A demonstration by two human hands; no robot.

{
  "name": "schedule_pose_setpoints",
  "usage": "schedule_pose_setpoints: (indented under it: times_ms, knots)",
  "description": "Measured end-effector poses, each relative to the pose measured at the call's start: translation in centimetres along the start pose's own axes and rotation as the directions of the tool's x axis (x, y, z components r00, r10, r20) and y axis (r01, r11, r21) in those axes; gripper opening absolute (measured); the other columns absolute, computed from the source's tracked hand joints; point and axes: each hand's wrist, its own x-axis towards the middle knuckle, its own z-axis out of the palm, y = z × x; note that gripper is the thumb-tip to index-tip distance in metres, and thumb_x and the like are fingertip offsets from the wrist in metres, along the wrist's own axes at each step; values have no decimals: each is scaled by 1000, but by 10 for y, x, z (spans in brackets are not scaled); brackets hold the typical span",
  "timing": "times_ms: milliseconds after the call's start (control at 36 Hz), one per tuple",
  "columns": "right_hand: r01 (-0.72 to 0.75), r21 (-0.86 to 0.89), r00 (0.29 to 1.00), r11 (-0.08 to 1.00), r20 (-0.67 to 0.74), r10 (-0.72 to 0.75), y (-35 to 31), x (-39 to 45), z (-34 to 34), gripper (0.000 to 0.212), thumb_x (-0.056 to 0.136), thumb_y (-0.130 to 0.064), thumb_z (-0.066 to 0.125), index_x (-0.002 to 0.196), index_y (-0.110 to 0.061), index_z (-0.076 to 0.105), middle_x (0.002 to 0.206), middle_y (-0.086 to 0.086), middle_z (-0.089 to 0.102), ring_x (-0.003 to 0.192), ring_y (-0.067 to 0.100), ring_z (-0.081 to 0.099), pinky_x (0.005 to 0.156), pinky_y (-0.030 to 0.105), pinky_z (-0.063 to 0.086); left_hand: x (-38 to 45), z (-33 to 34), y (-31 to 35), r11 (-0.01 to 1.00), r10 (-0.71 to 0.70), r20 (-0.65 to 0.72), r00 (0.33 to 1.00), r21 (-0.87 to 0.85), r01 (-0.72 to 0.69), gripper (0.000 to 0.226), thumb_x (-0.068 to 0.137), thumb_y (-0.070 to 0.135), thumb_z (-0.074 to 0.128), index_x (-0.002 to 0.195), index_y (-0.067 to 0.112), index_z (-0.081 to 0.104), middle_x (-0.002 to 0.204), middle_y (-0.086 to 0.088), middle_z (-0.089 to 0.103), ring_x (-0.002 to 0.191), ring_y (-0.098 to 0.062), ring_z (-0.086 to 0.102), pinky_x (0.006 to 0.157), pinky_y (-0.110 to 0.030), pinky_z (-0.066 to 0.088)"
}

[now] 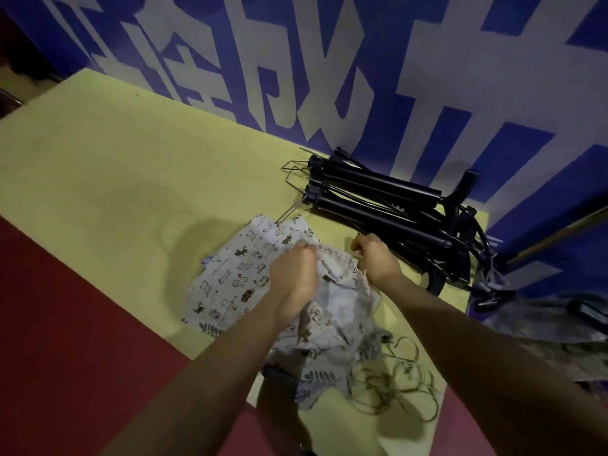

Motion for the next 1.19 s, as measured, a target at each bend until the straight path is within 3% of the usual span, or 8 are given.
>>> schedule_pose_setpoints:
  times_ms: [167, 333, 472, 583, 750, 889, 1028, 1194]
  knots:
    - [18, 30, 1000, 999, 4, -18, 0, 5, 4, 14, 88, 2, 48, 91, -1, 61, 103, 14, 48, 92, 32, 55, 73, 36, 44, 4, 8, -7, 1000, -7, 88, 996, 30, 4, 35, 93, 1, 45, 123, 12, 57, 120, -6, 57, 93, -24, 62, 69, -33, 48]
    - [37, -51, 999, 998, 36, -35, 2, 1, 2, 18, 86, 10, 45, 92, 2, 60, 110, 22, 52, 101, 35, 53, 82, 37, 45, 2, 5, -6, 1000, 1, 69, 998, 30, -3, 33, 96, 5, 44, 124, 15, 58, 121, -4, 57, 91, -20, 62, 64, -27, 43]
    - [85, 242, 973, 967, -231, -28, 0, -21, -12, 10, 97, -12, 47, 90, -8, 54, 99, 5, 45, 86, 21, 50, 78, 29, 41, -3, 1, -4, 997, 59, 40, 997, -49, -57, 37, 92, 0, 44, 125, 13, 56, 125, -4, 55, 95, -21, 60, 63, -25, 43]
    - [179, 214, 919, 960, -386, -85, -12, -39, -27, 10, 96, -20, 49, 91, -12, 53, 97, 1, 47, 85, 14, 48, 73, 27, 39, -6, -3, -2, 985, 90, 55, 994, -154, -81, 49, 88, -6, 42, 135, 8, 46, 134, -5, 47, 103, -21, 59, 78, -25, 49]
    - [317, 56, 905, 947, -318, -284, -26, -60, -32, 13, 94, -20, 54, 92, -9, 59, 101, 4, 50, 96, 14, 39, 82, 27, 36, -6, -19, -5, 964, 108, 105, 989, -254, -79, 51, 90, -5, 41, 139, 8, 39, 135, -6, 40, 102, -19, 56, 72, -20, 45]
    - [377, -110, 899, 919, -196, -392, -29, -67, -26, 13, 89, -24, 60, 93, -12, 64, 109, 5, 47, 98, 15, 31, 83, 25, 24, -5, -33, -5, 955, 150, 108, 983, -275, -116, 58, 89, -7, 38, 145, 9, 30, 150, -5, 28, 125, -24, 46, 100, -37, 45]
    - [350, -84, 911, 933, -199, -360, -37, -59, -33, 13, 92, -26, 58, 99, -17, 65, 105, -1, 43, 98, 17, 33, 80, 26, 21, -4, -37, -6, 956, 155, 123, 980, -268, -117, 58, 91, -4, 37, 146, 11, 29, 153, -3, 24, 134, -25, 37, 108, -40, 38]
    - [260, -21, 906, 965, -340, -251, -37, -32, -57, 22, 92, -15, 54, 112, -13, 61, 111, 4, 50, 104, 21, 41, 87, 25, 25, 11, -36, -7, 955, 126, 42, 991, -276, -109, 48, 92, 3, 41, 139, 11, 41, 144, -5, 38, 123, -26, 48, 96, -40, 46]
